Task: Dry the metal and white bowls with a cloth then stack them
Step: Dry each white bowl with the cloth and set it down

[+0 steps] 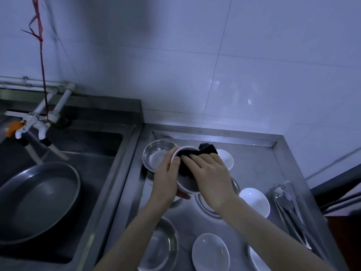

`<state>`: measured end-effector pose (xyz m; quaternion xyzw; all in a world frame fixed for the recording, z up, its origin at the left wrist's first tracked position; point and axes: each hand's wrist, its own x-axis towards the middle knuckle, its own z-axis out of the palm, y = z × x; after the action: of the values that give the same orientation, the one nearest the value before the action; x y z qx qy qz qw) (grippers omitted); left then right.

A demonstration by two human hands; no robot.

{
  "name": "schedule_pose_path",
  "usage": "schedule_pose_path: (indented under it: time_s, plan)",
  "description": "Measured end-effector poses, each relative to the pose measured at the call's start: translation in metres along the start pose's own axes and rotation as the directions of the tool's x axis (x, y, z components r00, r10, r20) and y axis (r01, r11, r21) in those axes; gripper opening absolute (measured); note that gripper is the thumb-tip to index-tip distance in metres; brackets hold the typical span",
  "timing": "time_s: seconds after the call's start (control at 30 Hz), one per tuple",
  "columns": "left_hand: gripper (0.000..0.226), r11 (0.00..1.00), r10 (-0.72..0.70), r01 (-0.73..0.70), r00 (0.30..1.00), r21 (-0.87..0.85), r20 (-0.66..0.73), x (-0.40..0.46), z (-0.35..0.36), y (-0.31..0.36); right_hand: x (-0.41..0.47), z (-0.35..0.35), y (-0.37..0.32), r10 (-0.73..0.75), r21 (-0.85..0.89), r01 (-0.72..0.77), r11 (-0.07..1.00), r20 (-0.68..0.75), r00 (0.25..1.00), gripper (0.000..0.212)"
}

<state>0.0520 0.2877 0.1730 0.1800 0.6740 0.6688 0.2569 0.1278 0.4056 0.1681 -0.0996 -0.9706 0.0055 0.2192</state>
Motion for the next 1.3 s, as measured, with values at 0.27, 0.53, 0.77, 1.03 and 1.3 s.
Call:
schedule_pose_path:
  time_s: [0.27,0.53,0.77,1.03,1.3]
  plan:
    - [0.028,1.000,0.004,-0.004,1.000,-0.002,0.005,-0.010,0.011,0.019,0.001,-0.035,-0.008,0.147,0.637,-0.293,0.713,0.273,0.951,0.054]
    - [0.025,0.995,0.091,-0.091,0.996,-0.032,-0.001,-0.019,0.023,0.030,-0.002,-0.060,0.034,-0.168,0.155,0.131,0.979,0.257,0.952,0.044]
    - [0.032,0.993,0.004,-0.006,1.000,-0.121,-0.017,-0.028,0.042,0.021,-0.006,-0.048,0.002,0.124,0.263,-0.121,0.957,0.005,0.992,0.041]
    - [0.029,0.994,-0.028,0.024,0.999,-0.107,-0.031,-0.028,0.038,0.025,-0.025,-0.082,0.034,0.095,0.583,-0.238,0.777,0.264,0.960,0.029]
    - [0.030,0.989,0.150,-0.149,0.987,0.022,-0.065,-0.032,0.049,0.014,-0.019,-0.056,0.022,0.474,0.558,-0.604,0.570,0.377,0.796,0.091]
